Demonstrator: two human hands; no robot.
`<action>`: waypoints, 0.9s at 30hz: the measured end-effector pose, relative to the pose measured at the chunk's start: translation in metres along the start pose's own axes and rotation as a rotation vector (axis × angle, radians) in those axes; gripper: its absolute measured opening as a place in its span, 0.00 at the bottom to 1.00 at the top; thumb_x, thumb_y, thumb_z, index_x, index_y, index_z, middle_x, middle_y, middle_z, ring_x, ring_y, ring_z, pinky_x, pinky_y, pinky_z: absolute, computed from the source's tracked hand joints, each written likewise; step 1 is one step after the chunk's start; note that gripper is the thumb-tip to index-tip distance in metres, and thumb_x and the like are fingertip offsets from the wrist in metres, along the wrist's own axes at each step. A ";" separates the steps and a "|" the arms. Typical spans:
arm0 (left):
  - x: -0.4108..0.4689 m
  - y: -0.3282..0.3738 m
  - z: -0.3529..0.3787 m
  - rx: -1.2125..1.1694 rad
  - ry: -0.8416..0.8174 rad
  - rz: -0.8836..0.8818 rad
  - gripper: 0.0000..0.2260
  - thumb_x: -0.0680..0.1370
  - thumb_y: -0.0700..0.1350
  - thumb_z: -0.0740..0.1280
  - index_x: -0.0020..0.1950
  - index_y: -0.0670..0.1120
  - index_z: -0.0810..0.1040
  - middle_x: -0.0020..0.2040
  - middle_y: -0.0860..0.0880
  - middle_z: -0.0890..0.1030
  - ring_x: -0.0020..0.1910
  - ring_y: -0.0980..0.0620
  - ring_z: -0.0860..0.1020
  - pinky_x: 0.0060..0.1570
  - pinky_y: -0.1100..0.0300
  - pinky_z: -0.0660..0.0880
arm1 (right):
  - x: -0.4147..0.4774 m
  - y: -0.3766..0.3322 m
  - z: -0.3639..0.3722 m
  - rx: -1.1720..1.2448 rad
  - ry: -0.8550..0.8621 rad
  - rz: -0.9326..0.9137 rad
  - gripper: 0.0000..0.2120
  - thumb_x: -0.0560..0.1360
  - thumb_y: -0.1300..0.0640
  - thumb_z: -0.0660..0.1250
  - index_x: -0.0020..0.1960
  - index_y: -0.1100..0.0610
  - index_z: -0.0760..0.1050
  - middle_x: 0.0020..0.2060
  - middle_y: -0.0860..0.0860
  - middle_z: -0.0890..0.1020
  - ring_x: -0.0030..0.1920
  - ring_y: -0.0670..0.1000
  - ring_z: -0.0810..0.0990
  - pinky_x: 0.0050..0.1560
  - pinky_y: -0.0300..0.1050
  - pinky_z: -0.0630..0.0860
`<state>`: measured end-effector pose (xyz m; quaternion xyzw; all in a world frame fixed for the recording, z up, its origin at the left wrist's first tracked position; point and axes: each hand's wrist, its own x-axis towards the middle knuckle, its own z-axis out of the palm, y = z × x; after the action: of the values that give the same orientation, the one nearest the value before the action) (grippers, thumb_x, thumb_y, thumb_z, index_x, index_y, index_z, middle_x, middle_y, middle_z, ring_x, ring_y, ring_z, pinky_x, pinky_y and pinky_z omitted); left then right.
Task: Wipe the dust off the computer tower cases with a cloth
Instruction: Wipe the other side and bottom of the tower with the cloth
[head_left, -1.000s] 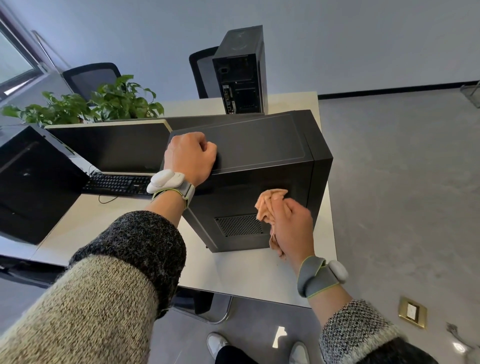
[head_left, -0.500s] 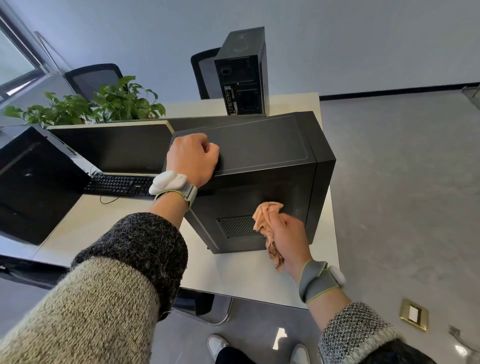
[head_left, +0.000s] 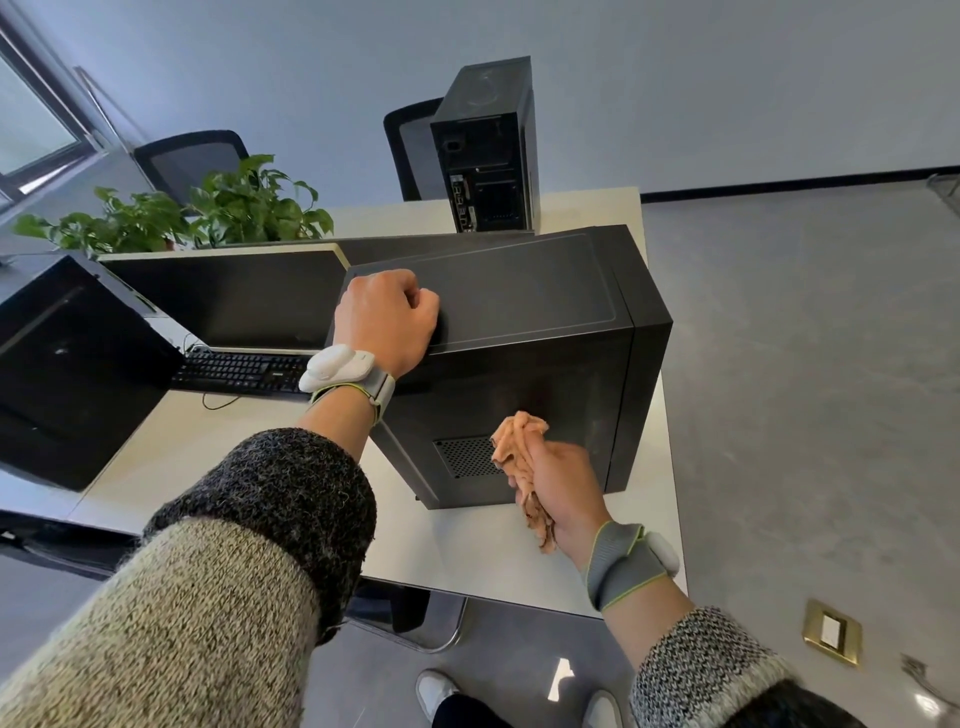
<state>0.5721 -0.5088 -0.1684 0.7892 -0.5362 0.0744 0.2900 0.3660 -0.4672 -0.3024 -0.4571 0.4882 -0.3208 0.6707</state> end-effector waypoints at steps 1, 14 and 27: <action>0.000 0.000 0.000 0.005 0.001 -0.004 0.15 0.78 0.49 0.65 0.31 0.49 0.71 0.30 0.52 0.74 0.31 0.52 0.72 0.34 0.59 0.65 | -0.002 -0.008 0.002 0.024 -0.014 -0.055 0.28 0.84 0.37 0.62 0.37 0.55 0.85 0.30 0.55 0.81 0.31 0.55 0.77 0.35 0.49 0.74; 0.001 0.001 0.000 0.003 -0.003 -0.024 0.15 0.77 0.48 0.65 0.30 0.49 0.69 0.29 0.53 0.72 0.30 0.52 0.71 0.33 0.58 0.63 | 0.004 -0.007 0.005 -0.081 0.038 -0.154 0.30 0.85 0.41 0.63 0.38 0.66 0.79 0.29 0.62 0.79 0.29 0.55 0.75 0.33 0.51 0.72; 0.000 -0.001 0.000 0.011 0.008 -0.001 0.16 0.77 0.48 0.65 0.30 0.49 0.69 0.29 0.53 0.72 0.30 0.53 0.70 0.31 0.60 0.62 | 0.006 -0.015 0.020 -0.081 0.060 -0.250 0.30 0.84 0.40 0.62 0.38 0.65 0.75 0.30 0.65 0.74 0.30 0.57 0.71 0.31 0.53 0.69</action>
<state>0.5732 -0.5085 -0.1688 0.7908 -0.5343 0.0802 0.2877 0.3872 -0.4725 -0.2882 -0.5310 0.4600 -0.3955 0.5916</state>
